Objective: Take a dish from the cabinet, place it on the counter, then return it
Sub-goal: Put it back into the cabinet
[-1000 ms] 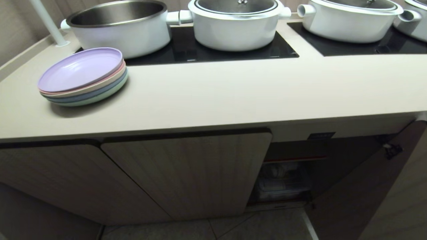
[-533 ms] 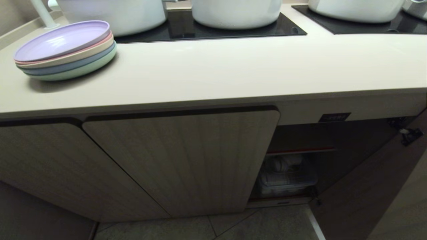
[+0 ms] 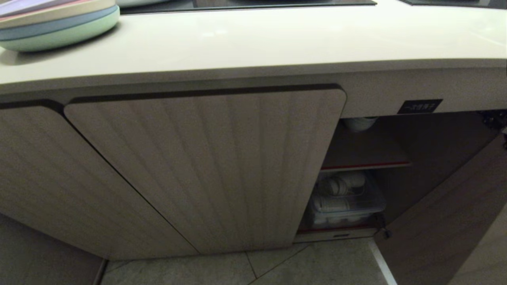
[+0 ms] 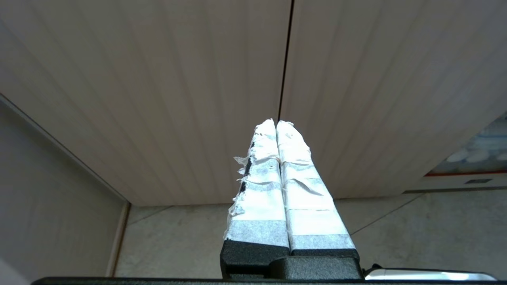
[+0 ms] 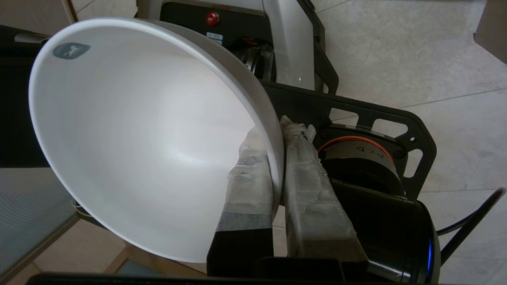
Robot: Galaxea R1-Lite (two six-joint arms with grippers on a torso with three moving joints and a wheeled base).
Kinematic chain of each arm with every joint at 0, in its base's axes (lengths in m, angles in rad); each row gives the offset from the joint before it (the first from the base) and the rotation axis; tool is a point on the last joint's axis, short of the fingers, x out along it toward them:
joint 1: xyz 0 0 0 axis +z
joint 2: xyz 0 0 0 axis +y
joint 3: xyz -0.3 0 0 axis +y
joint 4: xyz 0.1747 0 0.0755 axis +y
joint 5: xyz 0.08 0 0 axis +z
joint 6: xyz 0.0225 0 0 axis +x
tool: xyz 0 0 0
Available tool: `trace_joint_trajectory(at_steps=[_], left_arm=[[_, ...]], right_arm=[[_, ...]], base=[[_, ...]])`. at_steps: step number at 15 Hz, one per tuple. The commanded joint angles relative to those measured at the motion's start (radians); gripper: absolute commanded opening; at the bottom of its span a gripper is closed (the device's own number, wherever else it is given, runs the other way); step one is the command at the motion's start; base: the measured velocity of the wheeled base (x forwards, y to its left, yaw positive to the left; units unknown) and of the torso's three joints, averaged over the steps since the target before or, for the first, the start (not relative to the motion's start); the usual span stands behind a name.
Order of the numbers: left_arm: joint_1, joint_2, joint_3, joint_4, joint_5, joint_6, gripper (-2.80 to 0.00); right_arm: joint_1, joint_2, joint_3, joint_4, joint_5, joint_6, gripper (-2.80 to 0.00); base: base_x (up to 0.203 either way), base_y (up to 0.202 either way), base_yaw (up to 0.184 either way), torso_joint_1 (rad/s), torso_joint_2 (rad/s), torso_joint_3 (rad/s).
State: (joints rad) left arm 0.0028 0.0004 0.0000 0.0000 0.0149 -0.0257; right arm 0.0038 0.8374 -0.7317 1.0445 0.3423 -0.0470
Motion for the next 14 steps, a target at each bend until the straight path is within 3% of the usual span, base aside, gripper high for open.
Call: trace_joint_trajectory(at_steps=[1,9,14], left_arm=[[0.0,0.0,0.0,0.0,0.0,0.0,-2.8],[0.0,0.0,0.0,0.0,0.0,0.0,-2.8],[0.0,0.0,0.0,0.0,0.0,0.0,-2.8]], right_arm=[[0.0,0.003,-0.003,0.005,0.001,-0.002,-2.8],[-0.001,0.005,-0.002,0.005,0.001,-0.002,-2.8],[-0.001,0.005,0.002,0.005,0.001,-0.002,-2.8]], base=[[0.0,0.0,0.0,-0.168,0.46,0.294],[0.0,0.0,0.0,-0.139,0.44,0.3],[0.0,0.0,0.0,-0.018,0.08,0.062]])
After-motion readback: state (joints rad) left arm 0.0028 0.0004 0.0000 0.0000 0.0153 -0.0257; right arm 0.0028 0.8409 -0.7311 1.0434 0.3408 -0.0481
